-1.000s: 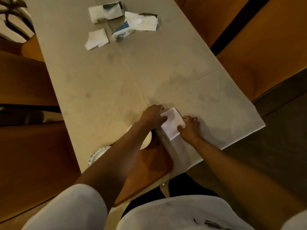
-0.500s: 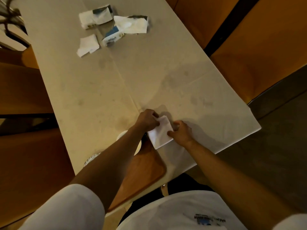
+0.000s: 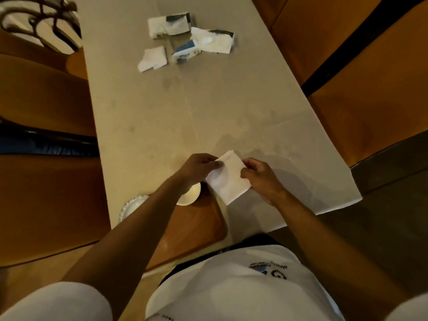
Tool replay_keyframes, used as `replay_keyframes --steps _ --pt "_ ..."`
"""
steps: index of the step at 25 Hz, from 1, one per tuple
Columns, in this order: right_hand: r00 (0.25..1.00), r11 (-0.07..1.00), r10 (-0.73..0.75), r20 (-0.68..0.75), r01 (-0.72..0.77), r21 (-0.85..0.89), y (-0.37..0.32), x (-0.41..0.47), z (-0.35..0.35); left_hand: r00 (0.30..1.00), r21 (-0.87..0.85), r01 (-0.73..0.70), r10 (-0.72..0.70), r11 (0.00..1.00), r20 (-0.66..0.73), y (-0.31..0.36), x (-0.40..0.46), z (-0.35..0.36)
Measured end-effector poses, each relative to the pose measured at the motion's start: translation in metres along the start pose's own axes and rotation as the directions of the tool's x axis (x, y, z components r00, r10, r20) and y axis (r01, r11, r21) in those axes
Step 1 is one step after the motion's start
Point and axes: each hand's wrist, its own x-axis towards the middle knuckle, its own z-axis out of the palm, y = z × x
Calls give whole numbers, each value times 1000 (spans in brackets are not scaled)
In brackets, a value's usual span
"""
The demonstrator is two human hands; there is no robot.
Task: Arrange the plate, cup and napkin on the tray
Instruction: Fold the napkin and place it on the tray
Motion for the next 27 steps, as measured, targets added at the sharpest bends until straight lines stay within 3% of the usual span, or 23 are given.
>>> replay_keyframes --steps 3,7,10,12,16,19,27 --pt "996 994 43 81 -51 100 -5 -13 19 998 -290 52 -63 956 -28 -29 -26 -7" --pt "975 957 100 200 -149 249 3 -29 45 990 -651 91 -137 753 -20 -77 -69 -12" --pt "944 962 138 300 -199 186 20 -36 66 985 -828 140 -162 542 61 -108 -102 -10" --pt "923 971 177 342 -220 92 35 -40 80 966 -864 145 -256 483 20 -128 -114 -7" --pt "893 962 272 359 -240 -132 54 -47 102 898 -857 205 -438 472 -27 -165 -124 2" --pt "892 942 322 317 -267 -205 68 -46 110 859 -835 264 -511 483 -23 -187 -124 5" --pt "948 900 262 179 -173 -400 87 -32 109 831 -712 299 -540 635 -132 -192 -99 15"
